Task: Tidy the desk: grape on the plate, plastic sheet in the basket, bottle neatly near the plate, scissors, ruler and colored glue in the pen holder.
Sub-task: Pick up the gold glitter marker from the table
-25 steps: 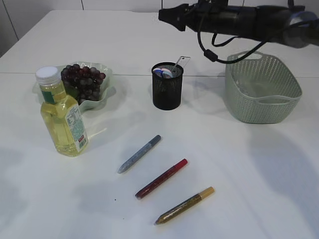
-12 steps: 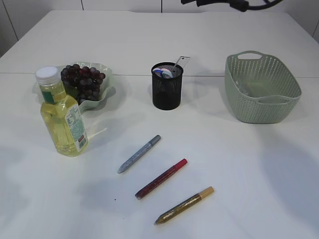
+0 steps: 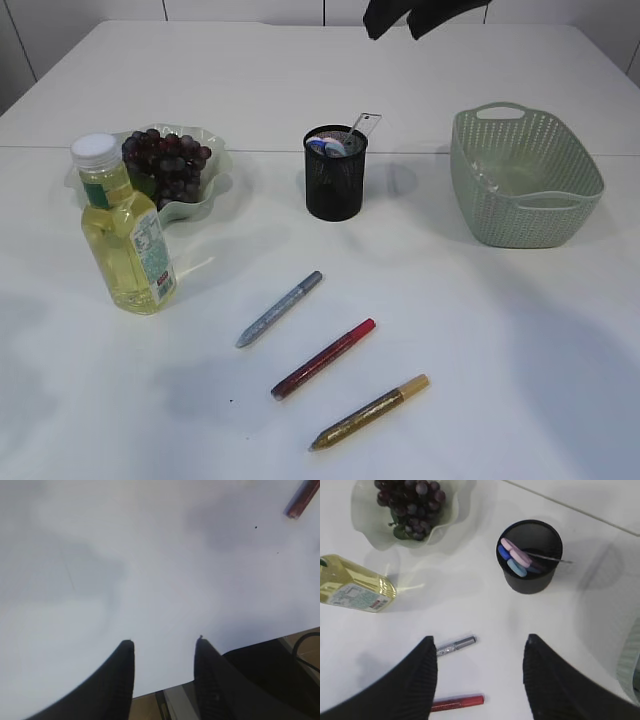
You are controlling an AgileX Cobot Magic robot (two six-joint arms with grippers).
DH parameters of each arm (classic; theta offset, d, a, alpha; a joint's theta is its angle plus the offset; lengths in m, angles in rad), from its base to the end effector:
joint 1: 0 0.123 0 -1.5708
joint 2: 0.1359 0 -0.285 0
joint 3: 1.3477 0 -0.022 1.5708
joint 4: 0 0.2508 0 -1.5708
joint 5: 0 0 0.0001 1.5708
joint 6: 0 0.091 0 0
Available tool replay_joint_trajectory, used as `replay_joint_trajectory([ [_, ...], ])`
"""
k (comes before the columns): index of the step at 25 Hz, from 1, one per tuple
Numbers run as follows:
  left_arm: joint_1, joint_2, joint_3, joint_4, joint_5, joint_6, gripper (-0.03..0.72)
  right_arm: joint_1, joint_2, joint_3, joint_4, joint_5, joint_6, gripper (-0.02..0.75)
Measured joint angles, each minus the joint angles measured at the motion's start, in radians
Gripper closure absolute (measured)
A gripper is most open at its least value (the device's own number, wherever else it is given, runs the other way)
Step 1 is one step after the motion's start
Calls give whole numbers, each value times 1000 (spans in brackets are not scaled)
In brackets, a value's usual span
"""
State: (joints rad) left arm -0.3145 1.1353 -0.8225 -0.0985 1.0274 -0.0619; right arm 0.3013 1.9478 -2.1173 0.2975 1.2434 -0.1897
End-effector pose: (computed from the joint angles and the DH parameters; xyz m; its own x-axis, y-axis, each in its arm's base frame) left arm 0.1818 -0.0672 0.2745 -0.9345 0.1859 -0.3035 0.2296 0.9665 -0.1149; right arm 0.3993 0.1505 0.3840 -0.7463 -0.3238 -0.5816 -0.5046 0.8450 0.1770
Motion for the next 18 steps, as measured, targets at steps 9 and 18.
replay_joint_trajectory([
  [9,0,0,0,0,0,0,398,160,-29,101,-105,6,148,300],
  [18,0,0,0,0,6,0,398,184,-60,353,-89,6,271,300],
])
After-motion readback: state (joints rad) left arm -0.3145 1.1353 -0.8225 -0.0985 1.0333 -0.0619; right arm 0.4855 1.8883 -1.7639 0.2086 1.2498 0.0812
